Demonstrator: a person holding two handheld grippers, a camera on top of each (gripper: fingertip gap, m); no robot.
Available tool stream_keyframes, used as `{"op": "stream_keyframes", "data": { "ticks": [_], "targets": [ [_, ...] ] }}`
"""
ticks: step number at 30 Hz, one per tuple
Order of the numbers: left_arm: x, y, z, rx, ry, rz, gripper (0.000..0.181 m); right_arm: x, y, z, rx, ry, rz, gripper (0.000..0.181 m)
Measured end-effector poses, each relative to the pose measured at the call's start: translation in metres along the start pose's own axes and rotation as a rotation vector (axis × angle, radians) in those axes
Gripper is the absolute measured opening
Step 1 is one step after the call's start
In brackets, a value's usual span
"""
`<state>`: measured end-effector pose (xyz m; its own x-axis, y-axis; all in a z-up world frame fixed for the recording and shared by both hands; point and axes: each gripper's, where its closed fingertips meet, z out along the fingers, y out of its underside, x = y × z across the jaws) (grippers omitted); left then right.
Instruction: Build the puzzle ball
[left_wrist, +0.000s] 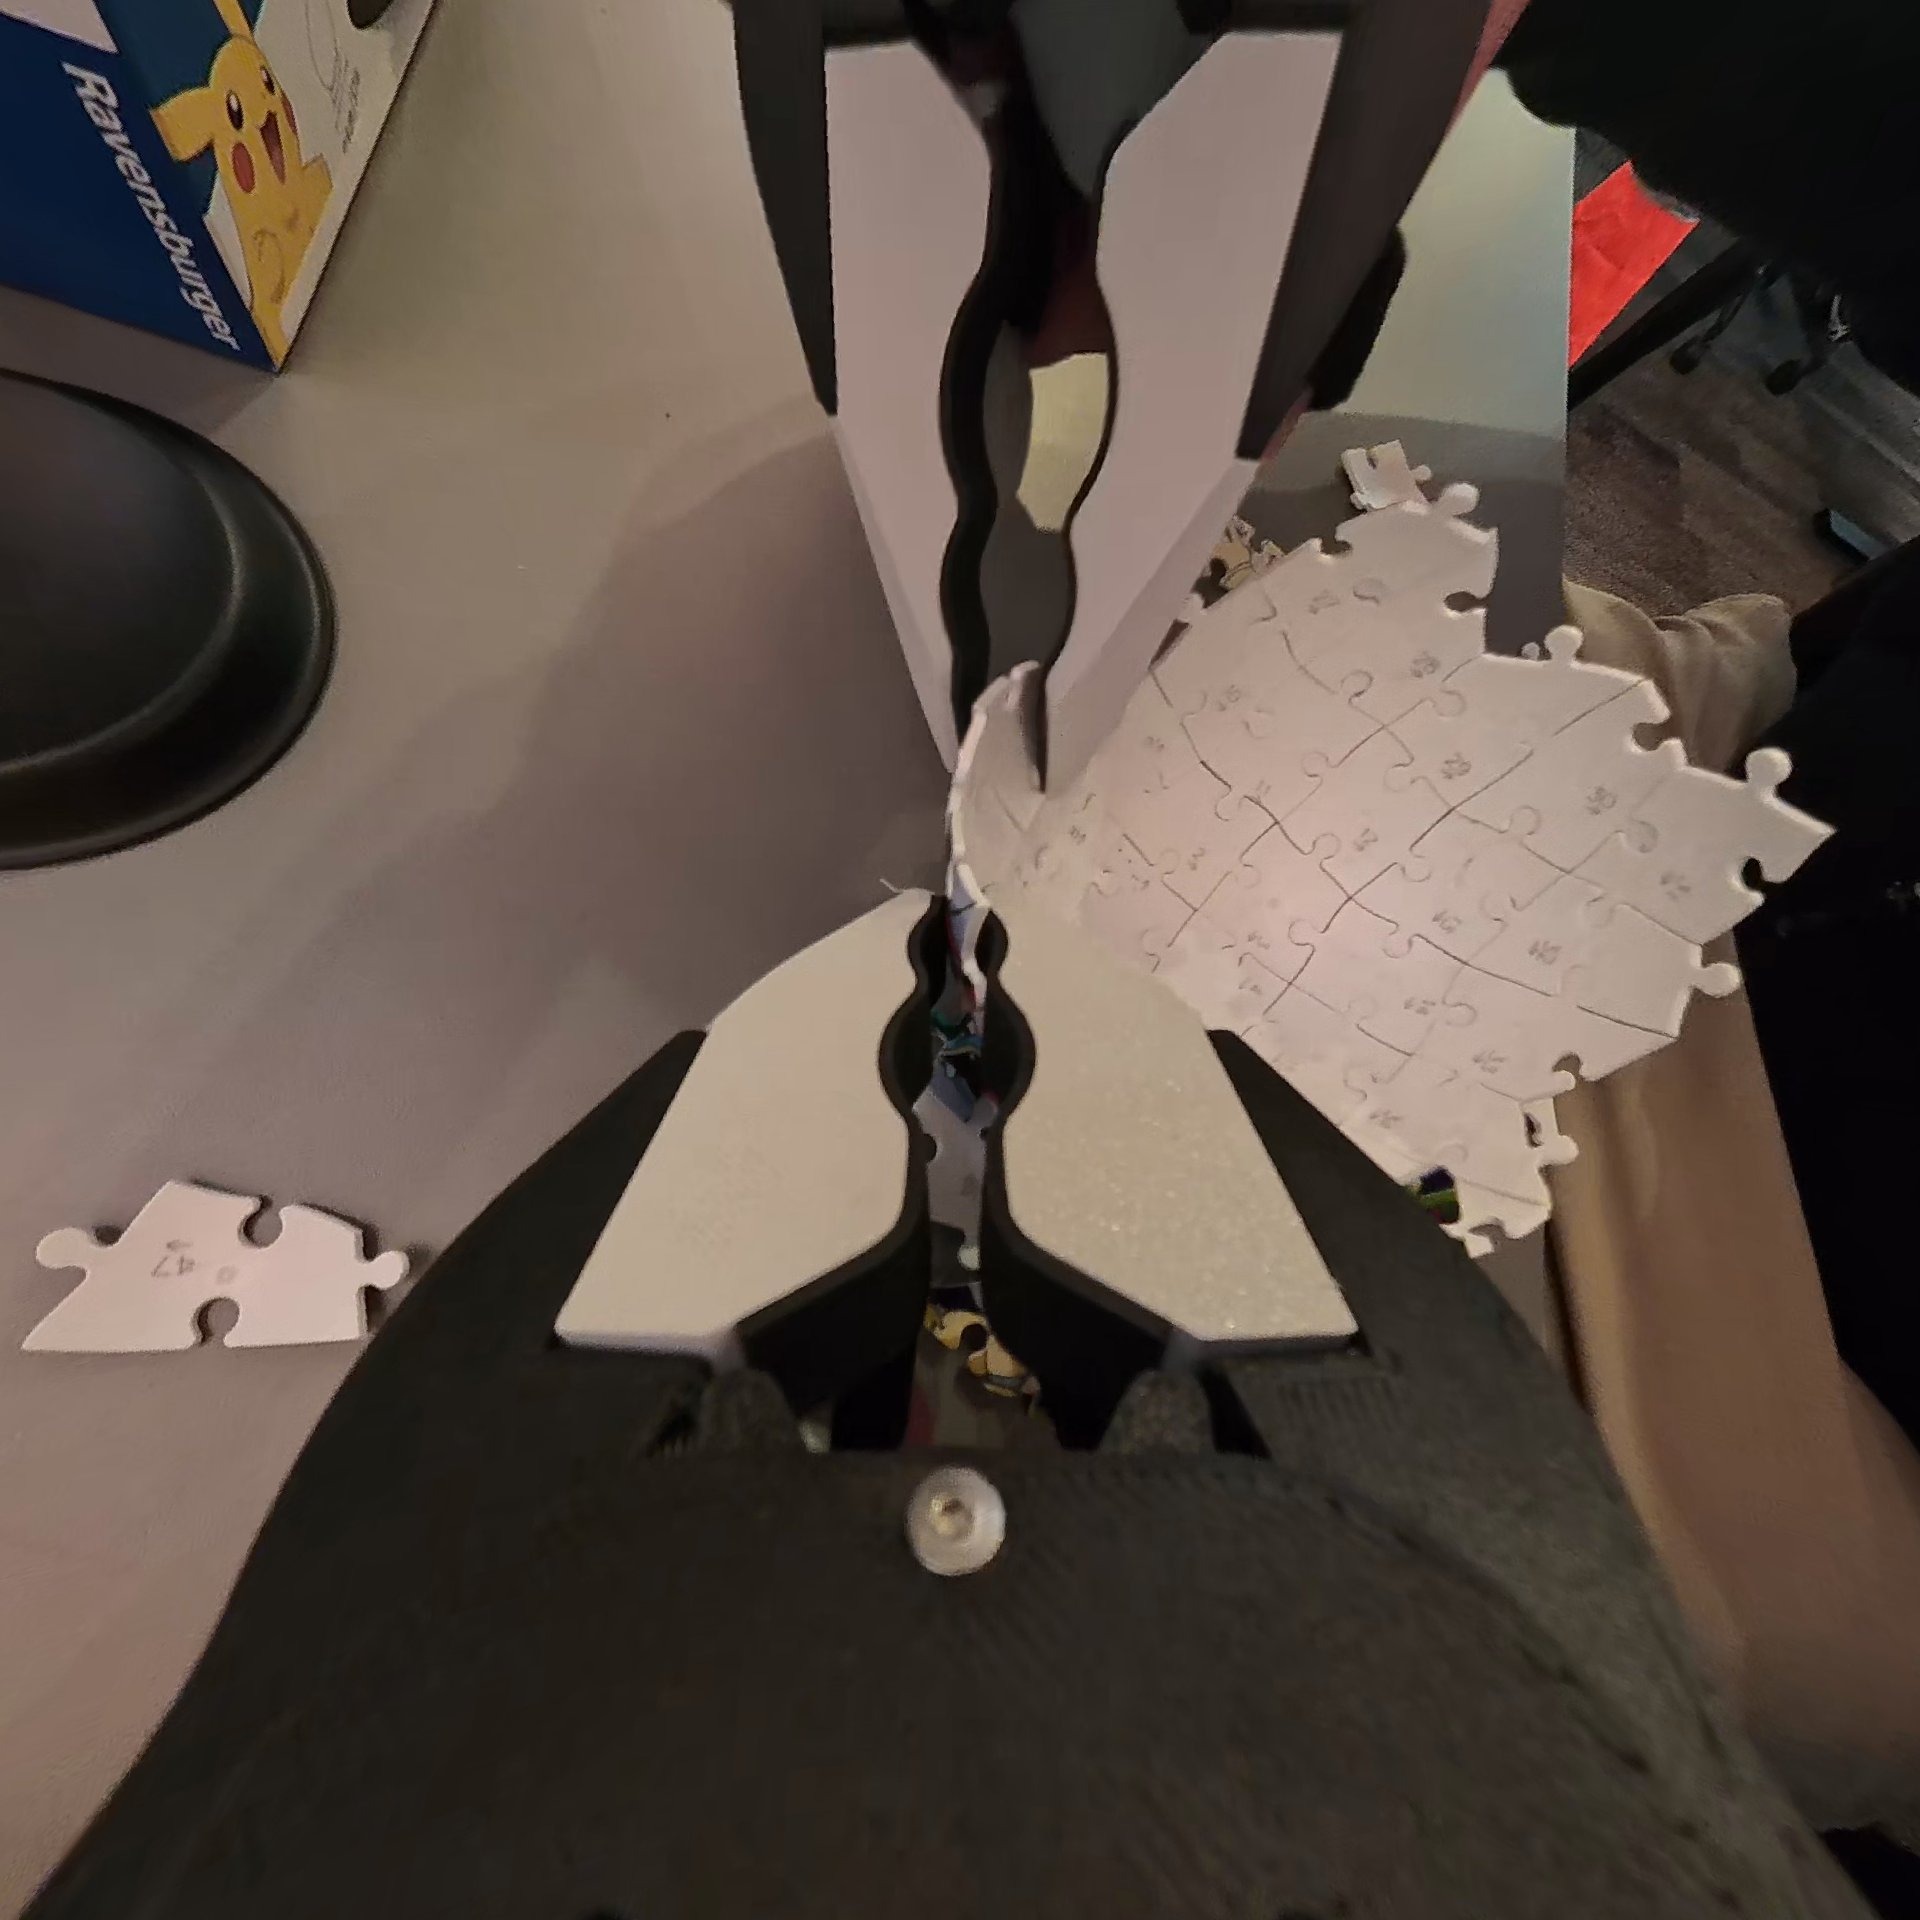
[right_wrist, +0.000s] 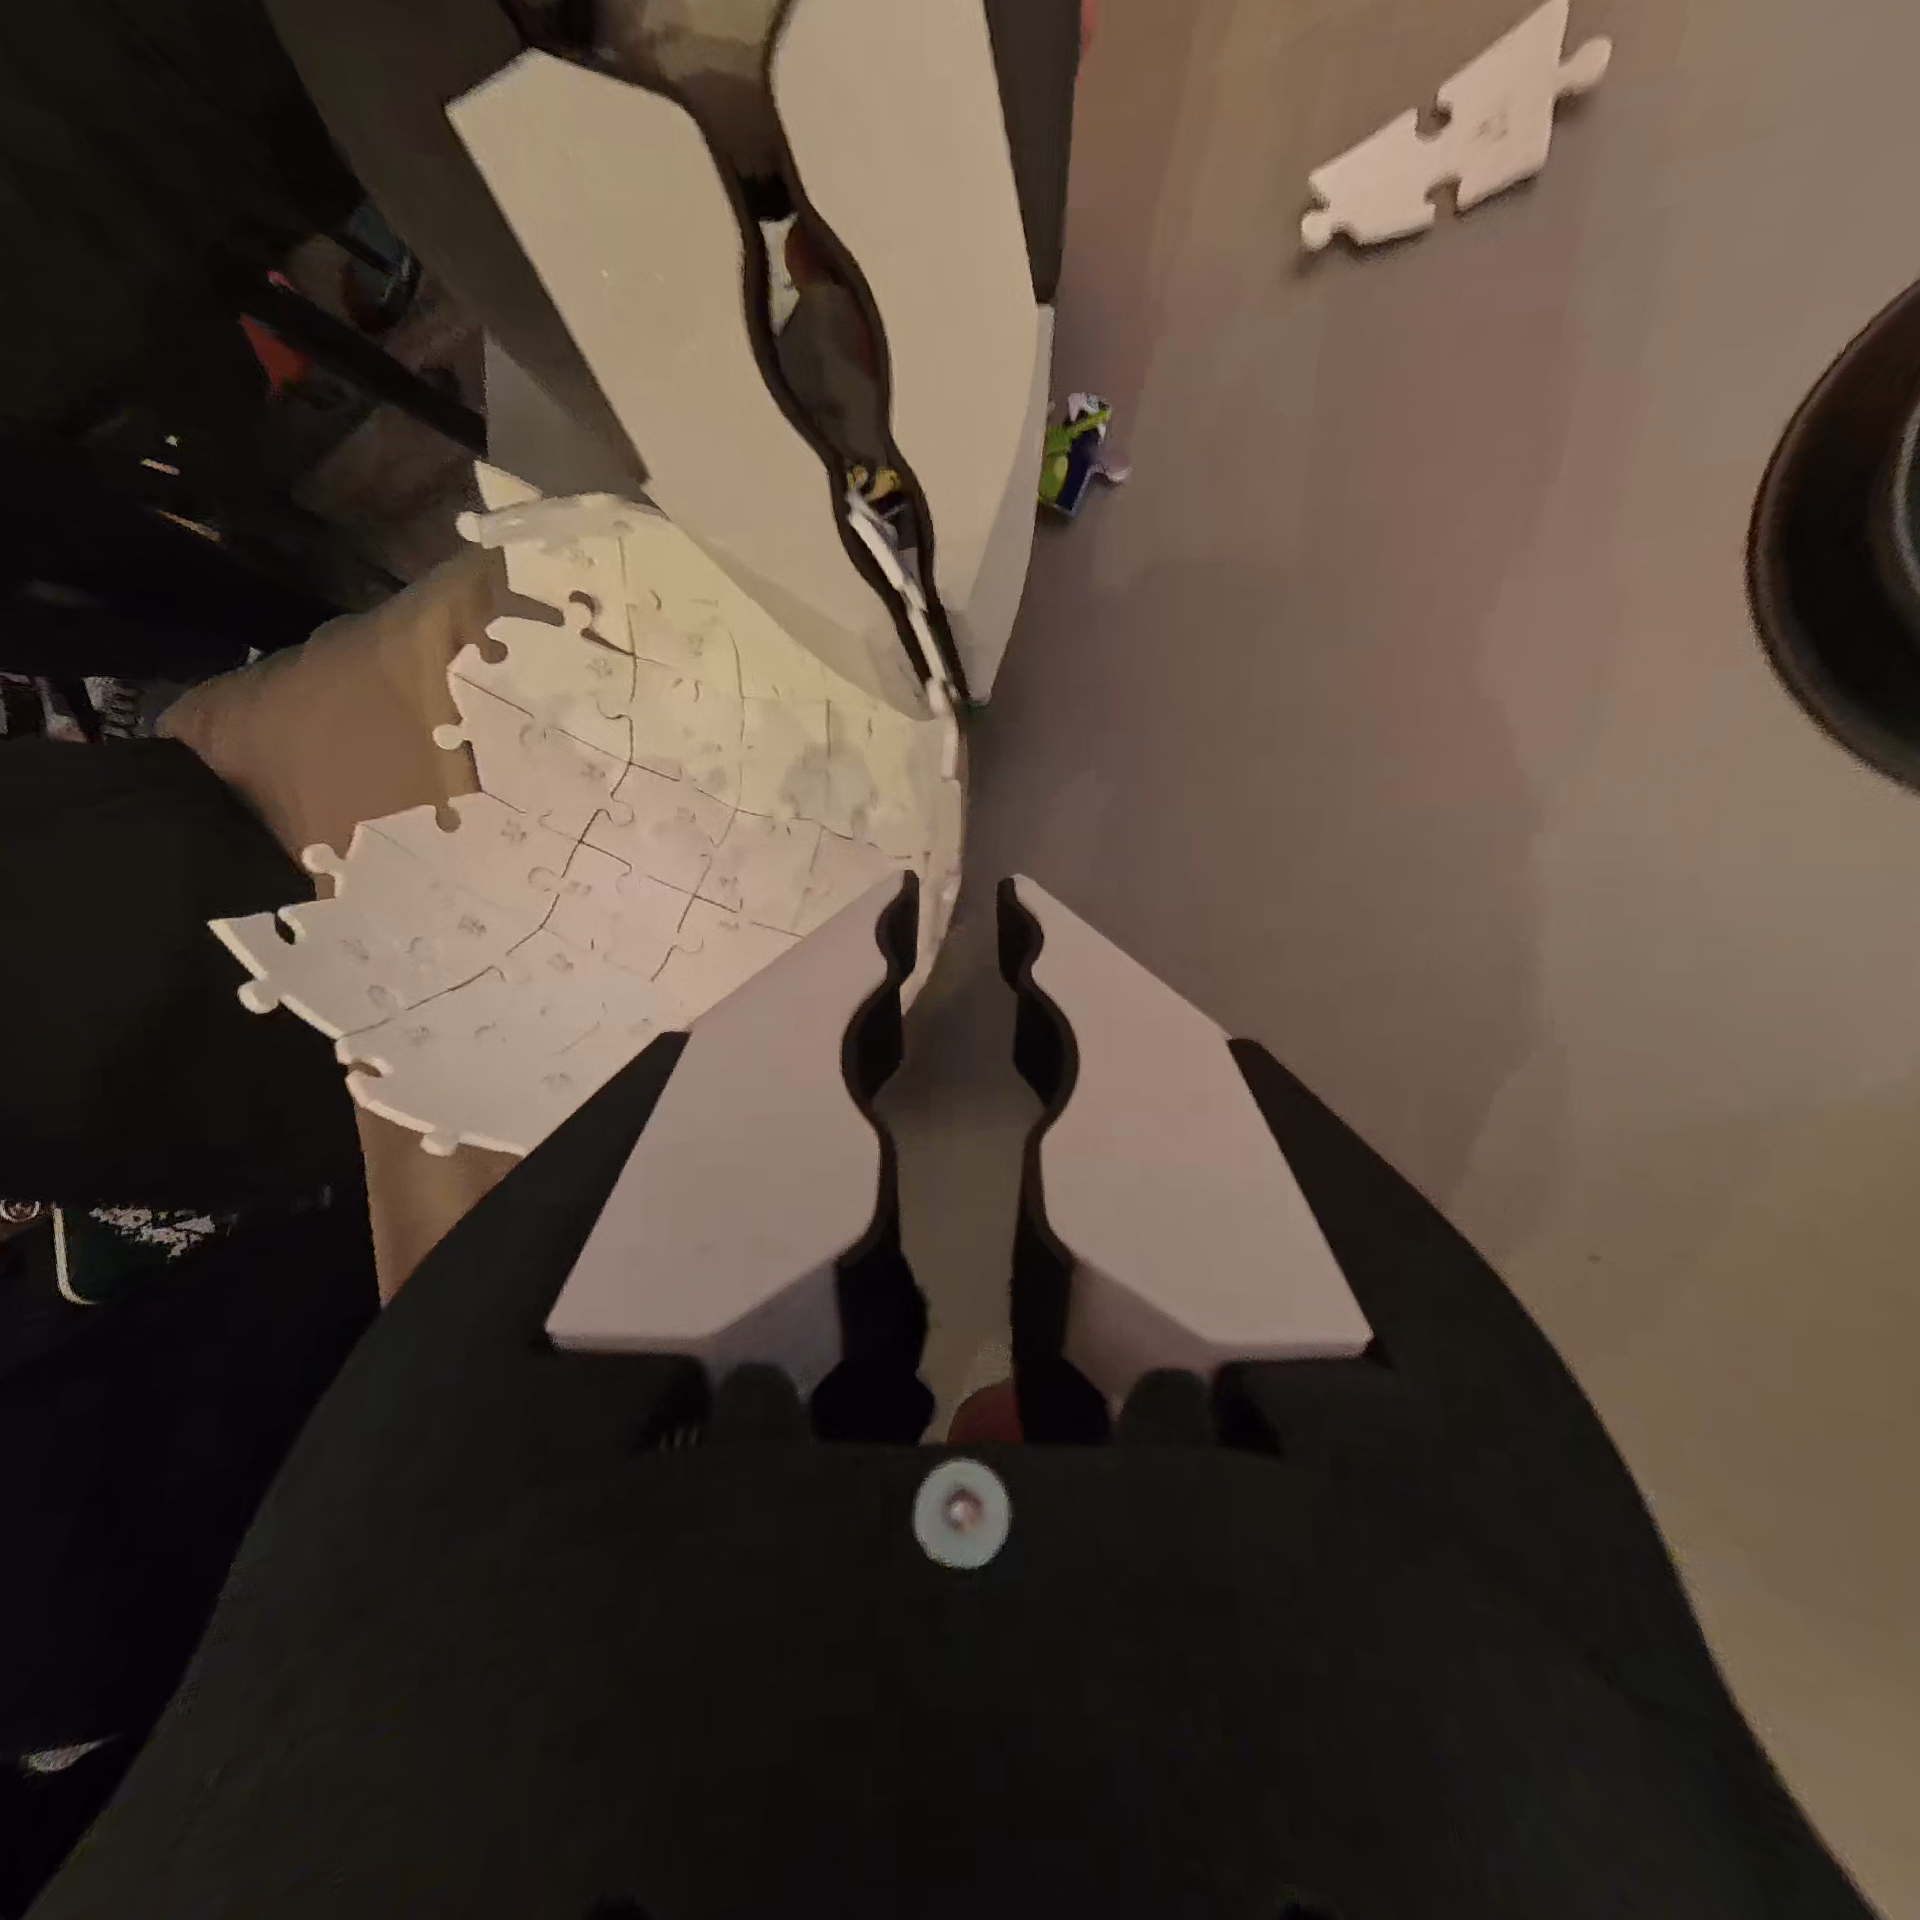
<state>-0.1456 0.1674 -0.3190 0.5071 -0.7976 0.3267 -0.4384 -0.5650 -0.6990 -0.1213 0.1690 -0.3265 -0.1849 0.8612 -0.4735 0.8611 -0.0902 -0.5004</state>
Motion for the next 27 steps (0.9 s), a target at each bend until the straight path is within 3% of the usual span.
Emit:
{"op": "stream_keyframes", "data": {
  "ticks": [12, 14, 16, 27],
  "targets": [
    [0.002, 0.000, 0.000, -0.018, -0.003, 0.015, 0.003, -0.005, 0.008, 0.010, 0.004, -0.070, 0.061, 0.001],
    [0.001, 0.002, 0.000, -0.037, -0.019, 0.027, 0.003, -0.003, 0.008, 0.010, 0.003, -0.057, 0.064, 0.003],
    [0.003, 0.002, 0.001, -0.045, -0.017, 0.035, 0.003, -0.003, 0.012, 0.010, -0.025, -0.046, 0.062, 0.017],
    [0.004, 0.003, 0.002, -0.073, -0.033, 0.054, 0.003, -0.006, 0.015, 0.010, -0.039, -0.053, 0.068, 0.002]
  ]
}}
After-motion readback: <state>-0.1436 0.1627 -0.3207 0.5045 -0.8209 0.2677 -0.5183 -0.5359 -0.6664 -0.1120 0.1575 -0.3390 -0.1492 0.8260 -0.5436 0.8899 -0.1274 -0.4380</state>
